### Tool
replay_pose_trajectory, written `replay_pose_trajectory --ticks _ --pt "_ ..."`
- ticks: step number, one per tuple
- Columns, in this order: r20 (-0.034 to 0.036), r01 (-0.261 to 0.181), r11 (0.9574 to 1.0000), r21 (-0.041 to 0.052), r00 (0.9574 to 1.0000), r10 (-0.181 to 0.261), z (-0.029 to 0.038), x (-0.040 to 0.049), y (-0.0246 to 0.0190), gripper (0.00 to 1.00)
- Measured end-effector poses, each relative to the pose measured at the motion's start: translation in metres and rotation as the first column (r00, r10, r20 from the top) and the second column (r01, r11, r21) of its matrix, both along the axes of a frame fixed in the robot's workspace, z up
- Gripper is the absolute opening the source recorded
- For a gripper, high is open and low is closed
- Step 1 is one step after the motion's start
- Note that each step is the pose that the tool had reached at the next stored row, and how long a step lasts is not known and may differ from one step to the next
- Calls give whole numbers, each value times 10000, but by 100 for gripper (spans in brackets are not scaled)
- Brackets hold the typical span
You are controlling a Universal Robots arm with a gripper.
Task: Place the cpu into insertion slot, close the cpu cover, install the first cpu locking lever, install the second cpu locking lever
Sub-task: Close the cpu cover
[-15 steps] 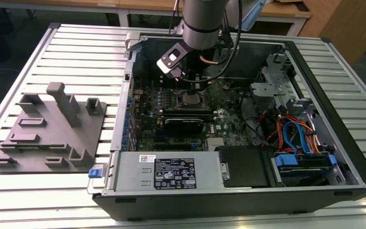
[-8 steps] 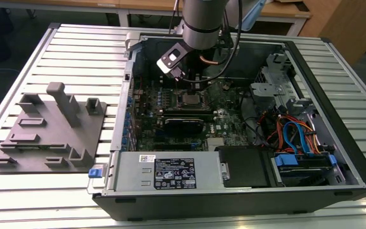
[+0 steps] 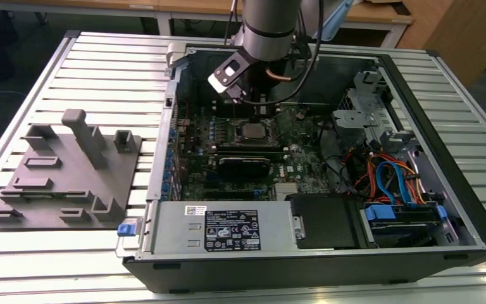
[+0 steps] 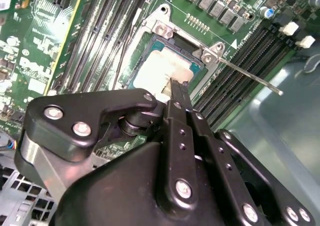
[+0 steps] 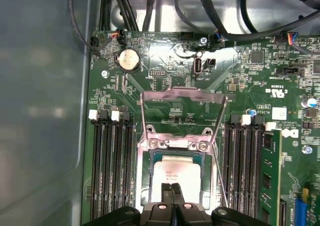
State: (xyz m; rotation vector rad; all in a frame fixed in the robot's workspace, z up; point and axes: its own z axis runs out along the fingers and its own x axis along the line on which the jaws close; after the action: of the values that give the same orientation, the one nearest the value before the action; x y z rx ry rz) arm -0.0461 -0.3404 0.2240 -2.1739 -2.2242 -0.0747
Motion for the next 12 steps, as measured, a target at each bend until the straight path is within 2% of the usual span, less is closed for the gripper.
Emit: replay_pose_trajectory --ticks 9,12 --pt "-1 0 10000 -35 10000 -1 137 0 0 10" --pt "1 1 10000 -32 10000 -1 146 0 0 10"
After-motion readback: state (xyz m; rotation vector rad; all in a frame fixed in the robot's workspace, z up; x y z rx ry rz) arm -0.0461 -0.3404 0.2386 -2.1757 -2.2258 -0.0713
